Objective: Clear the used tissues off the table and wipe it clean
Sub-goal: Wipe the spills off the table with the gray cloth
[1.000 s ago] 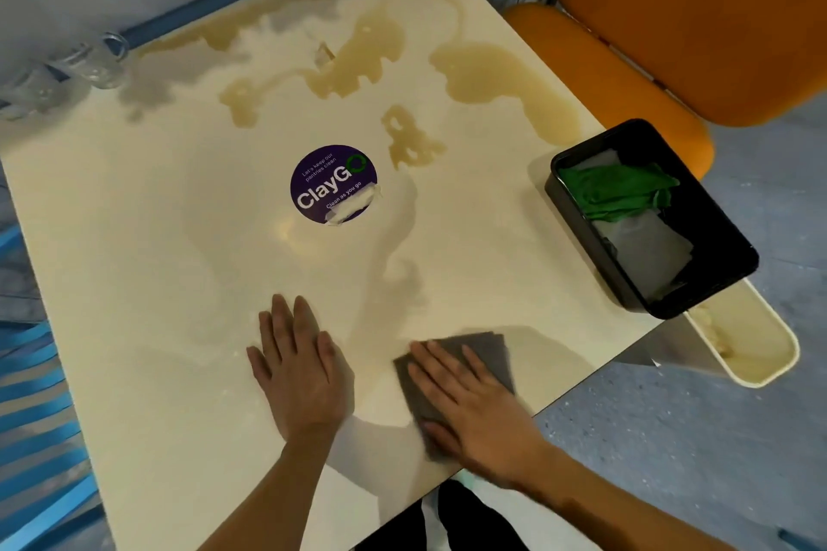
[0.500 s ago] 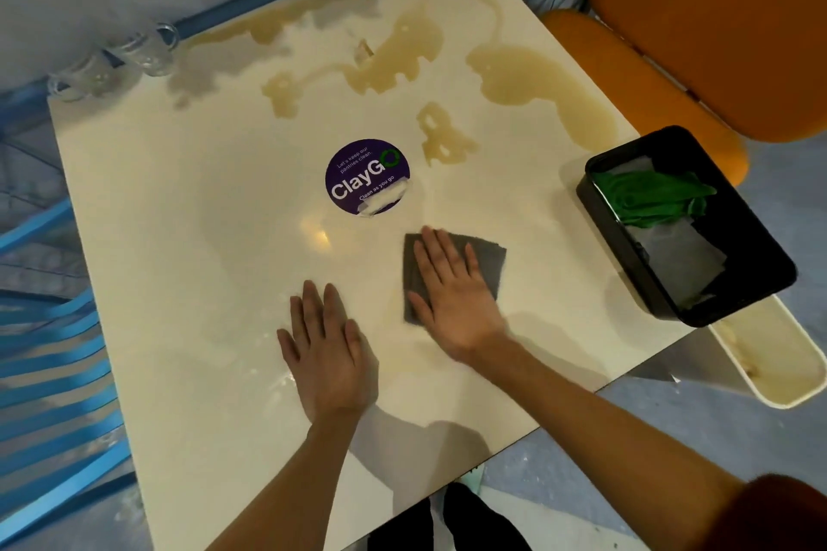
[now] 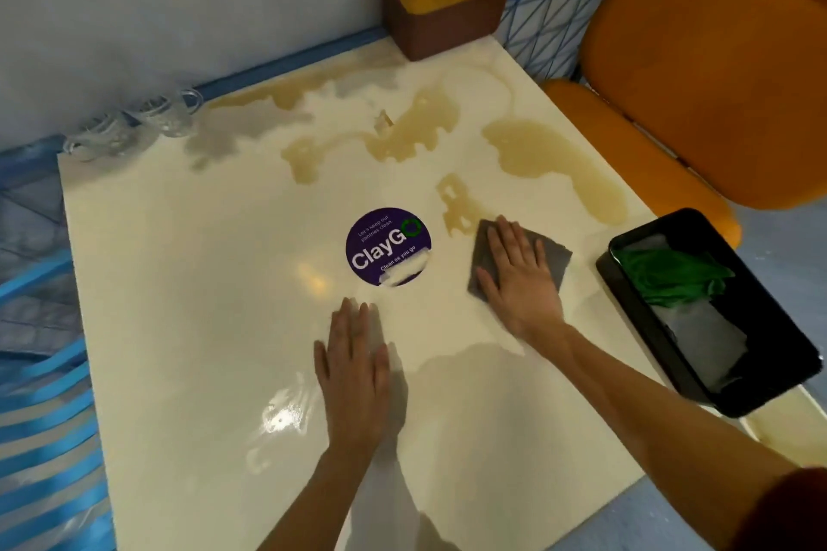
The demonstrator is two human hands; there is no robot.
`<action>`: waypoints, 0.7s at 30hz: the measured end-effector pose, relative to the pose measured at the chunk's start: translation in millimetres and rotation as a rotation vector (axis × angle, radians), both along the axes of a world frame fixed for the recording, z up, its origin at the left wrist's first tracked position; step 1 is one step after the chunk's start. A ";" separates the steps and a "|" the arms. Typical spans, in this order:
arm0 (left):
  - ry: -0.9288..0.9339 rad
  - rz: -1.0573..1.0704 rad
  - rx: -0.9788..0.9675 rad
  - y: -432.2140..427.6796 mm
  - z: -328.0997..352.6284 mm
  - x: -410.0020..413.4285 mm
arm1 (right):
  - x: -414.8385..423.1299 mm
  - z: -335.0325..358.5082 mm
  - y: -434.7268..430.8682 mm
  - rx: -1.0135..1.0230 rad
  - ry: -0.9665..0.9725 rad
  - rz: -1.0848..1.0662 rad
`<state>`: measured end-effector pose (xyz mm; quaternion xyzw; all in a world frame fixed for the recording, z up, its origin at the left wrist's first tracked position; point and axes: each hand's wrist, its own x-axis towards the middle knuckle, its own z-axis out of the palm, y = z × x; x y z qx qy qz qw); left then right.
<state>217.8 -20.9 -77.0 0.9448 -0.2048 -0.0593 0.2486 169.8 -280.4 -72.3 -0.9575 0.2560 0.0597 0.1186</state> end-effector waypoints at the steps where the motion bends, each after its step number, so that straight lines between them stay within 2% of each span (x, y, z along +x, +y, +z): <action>1: -0.001 -0.019 -0.009 -6.9 -1.6 12.7 | 14.3 -0.6 4.1 -0.002 -0.005 -0.046; 3: 0.019 -0.047 -0.035 -22.2 -2.1 34.3 | 25.6 -0.5 20.5 0.005 -0.006 -0.024; 6: 0.043 -0.076 -0.053 -42.4 -0.3 59.3 | -0.7 4.4 37.5 0.023 0.031 0.185; 8: 0.047 -0.100 -0.067 -52.6 -0.9 75.6 | -17.1 5.5 25.8 0.026 0.051 0.234; 12: 0.027 -0.128 -0.059 -65.7 -0.4 98.3 | -3.5 3.2 -12.4 -0.004 0.013 0.017; 17: -0.029 -0.117 -0.018 -70.6 3.1 99.3 | 66.1 -6.9 -14.8 -0.023 -0.029 -0.284; 19: -0.026 -0.113 0.001 -70.6 -0.9 101.5 | 86.8 -4.0 -13.1 -0.012 -0.036 -0.178; 21: -0.029 -0.126 0.031 -67.7 -5.2 103.3 | 93.3 -1.0 -22.9 -0.009 -0.006 0.144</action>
